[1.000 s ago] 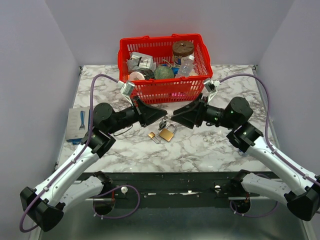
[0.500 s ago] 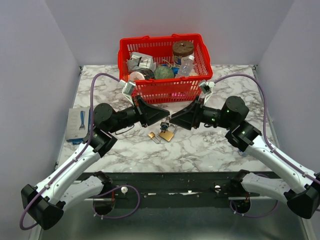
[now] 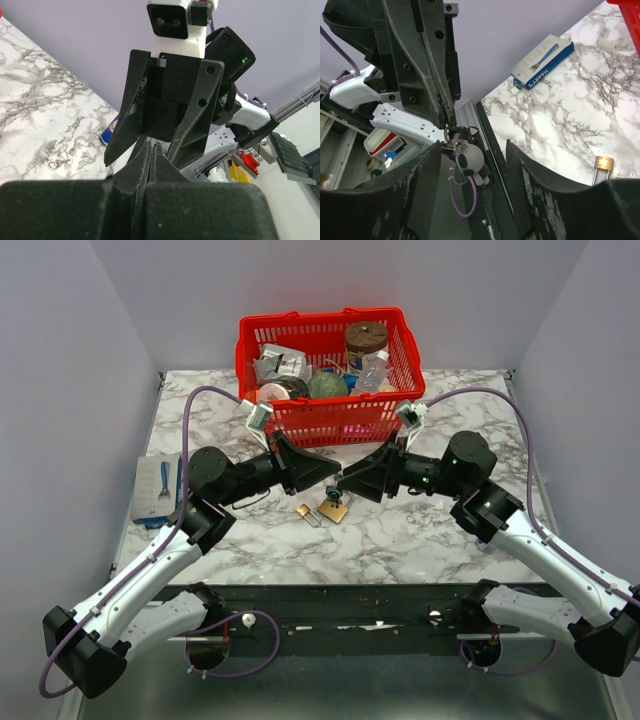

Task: Unlock with the key

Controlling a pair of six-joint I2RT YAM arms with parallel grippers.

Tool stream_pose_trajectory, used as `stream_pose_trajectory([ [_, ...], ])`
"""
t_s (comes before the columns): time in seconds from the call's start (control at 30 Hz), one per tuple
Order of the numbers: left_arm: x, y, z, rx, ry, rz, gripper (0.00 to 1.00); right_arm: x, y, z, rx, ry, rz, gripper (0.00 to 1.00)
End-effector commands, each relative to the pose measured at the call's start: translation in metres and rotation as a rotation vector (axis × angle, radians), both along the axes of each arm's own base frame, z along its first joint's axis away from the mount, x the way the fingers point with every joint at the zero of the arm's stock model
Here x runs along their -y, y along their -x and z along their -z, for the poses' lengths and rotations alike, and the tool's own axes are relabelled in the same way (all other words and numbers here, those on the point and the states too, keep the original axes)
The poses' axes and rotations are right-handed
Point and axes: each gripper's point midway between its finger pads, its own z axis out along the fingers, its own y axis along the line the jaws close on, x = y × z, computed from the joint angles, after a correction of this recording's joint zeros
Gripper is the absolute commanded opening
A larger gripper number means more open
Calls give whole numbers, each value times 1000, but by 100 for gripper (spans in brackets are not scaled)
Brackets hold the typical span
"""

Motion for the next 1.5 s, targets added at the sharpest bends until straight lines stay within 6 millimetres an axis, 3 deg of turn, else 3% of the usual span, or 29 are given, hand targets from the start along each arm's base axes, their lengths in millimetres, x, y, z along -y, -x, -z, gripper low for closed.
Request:
stream_pose_trajectory([
  [0.0,4,4,-5,25,12,28,0,2,1,-14,61,24,18,63],
  [0.3,9,0,-3,17,5,26,0,-3,-1,-15,75,38,26,63],
  [0.53,11,-2,-4,16,3,24,0,-4,1,-1,57,90,25,60],
  [0.93,12,-1,-1,13,-7,36,0,-2,-1,6,45,93,43,33],
  [1.2,12,3,-5,19,-5,55,0,3,1,4,44,47,66,2],
  [1.37,12,4,-3,8,-6,57,0,5,4,5,42,19,71,1],
  [1.47,12,2,2,10,-24,48,28,6,4,6,30,15,74,1],
])
